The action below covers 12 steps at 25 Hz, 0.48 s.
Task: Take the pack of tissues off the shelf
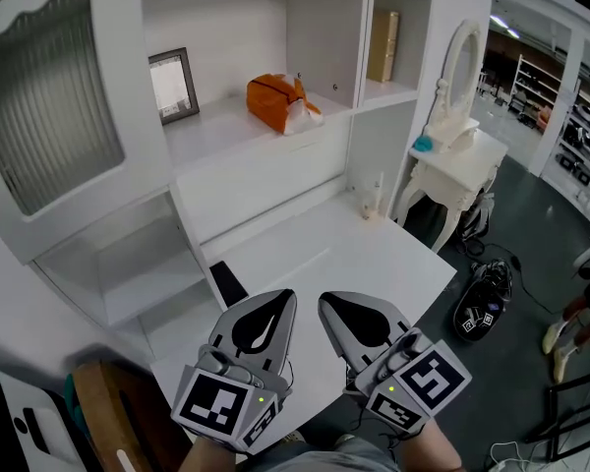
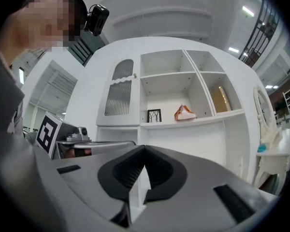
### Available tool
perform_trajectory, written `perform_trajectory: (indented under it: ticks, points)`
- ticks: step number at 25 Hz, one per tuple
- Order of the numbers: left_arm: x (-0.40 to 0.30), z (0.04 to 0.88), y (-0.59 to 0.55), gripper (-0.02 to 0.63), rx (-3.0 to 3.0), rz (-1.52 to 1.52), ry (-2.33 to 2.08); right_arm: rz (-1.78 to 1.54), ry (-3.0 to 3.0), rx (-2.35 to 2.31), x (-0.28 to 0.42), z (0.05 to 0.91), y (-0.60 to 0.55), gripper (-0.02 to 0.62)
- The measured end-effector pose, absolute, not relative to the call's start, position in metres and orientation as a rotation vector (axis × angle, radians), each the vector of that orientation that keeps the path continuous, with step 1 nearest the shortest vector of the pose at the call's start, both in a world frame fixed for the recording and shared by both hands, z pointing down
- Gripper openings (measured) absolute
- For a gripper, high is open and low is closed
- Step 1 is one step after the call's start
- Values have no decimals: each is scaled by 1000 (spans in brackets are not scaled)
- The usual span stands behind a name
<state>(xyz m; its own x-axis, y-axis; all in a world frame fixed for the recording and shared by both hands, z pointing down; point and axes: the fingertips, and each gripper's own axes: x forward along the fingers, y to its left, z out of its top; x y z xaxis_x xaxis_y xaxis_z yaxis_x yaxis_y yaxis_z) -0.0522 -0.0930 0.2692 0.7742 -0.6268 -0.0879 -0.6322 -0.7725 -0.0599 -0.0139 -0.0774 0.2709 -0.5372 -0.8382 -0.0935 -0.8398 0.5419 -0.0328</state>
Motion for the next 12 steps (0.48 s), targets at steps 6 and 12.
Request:
perform_trajectory:
  ticks: [6, 12]
  points:
    - [-54, 268, -103, 28, -2877, 98, 963, 42, 2637, -1506, -16, 270, -82, -6]
    - [-52, 267, -111, 28, -2885, 115, 921, 71, 2618, -1549, -15, 266, -85, -6]
